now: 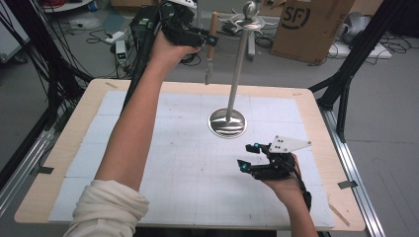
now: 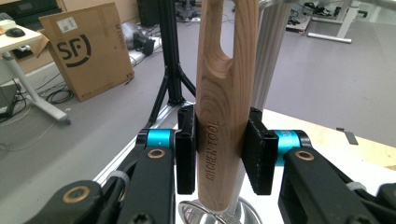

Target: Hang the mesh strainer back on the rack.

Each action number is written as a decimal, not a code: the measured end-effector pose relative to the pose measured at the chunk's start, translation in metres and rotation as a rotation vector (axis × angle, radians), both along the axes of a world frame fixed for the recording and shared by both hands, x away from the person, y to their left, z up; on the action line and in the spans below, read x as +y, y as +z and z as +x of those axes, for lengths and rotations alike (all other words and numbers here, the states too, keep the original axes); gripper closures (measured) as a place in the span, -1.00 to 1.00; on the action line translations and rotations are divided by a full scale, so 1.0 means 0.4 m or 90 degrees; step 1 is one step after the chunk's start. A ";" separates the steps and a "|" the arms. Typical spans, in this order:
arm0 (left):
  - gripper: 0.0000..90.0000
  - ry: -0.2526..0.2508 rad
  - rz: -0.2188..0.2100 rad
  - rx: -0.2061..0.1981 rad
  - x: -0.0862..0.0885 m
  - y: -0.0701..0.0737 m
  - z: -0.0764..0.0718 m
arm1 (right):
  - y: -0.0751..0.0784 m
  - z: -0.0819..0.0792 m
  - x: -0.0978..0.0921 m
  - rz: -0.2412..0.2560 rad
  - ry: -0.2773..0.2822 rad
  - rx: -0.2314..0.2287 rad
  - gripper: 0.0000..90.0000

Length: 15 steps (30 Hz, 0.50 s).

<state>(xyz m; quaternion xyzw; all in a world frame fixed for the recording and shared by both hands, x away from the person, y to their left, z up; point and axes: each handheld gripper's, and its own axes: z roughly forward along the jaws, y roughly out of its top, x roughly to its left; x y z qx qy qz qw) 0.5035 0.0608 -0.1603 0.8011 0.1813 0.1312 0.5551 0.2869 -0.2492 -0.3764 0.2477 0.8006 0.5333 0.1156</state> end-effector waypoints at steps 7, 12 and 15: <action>0.53 -0.002 0.012 -0.006 -0.018 0.006 -0.007 | -0.001 0.000 0.002 -0.002 0.000 0.002 -0.19; 0.53 0.007 0.026 -0.007 -0.035 0.001 -0.009 | -0.002 0.001 0.003 -0.003 0.001 -0.001 -0.19; 0.53 0.012 0.031 -0.006 -0.047 -0.005 -0.008 | -0.002 0.000 0.004 -0.004 0.001 0.003 -0.19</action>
